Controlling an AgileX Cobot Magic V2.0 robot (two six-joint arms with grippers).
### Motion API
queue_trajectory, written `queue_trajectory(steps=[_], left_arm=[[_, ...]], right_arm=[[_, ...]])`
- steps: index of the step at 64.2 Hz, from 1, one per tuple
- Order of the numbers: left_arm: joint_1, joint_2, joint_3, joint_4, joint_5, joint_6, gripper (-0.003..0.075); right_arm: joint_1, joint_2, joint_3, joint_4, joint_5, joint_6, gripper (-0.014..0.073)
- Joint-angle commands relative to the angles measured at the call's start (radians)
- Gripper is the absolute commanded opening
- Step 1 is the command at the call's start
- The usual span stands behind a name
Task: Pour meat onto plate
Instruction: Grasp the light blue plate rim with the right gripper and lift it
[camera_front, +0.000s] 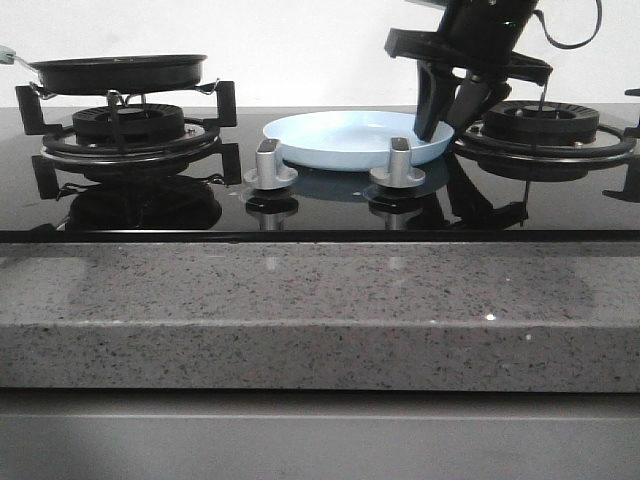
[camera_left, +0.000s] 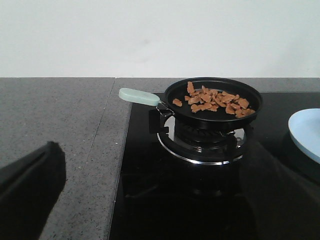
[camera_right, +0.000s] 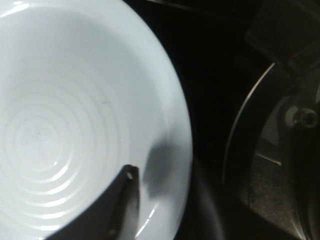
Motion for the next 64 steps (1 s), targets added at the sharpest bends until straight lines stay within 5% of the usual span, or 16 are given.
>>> queue_trajectory(steps=[1,10,38,64], left_arm=[[0.000,0.009,-0.036,-0.008,-0.084,-0.005,0.0691],[0.000,0.009,-0.036,-0.008,-0.084,-0.005,0.0691],[0.000,0.009,-0.036,-0.008,-0.084,-0.005,0.0691],[0.000,0.009,-0.036,-0.008,-0.084,-0.005,0.0691]], right_arm=[[0.000,-0.061,-0.034,0.009,-0.016,-0.013,0.0092],[0.000,-0.061,-0.034,0.009,0.005,-0.013,-0.0074],[-0.011,-0.073,-0.234,0.036,0.202,0.008,-0.0068],[0.006,-0.235,-0.128,0.102,0.203,0.043,-0.0068]])
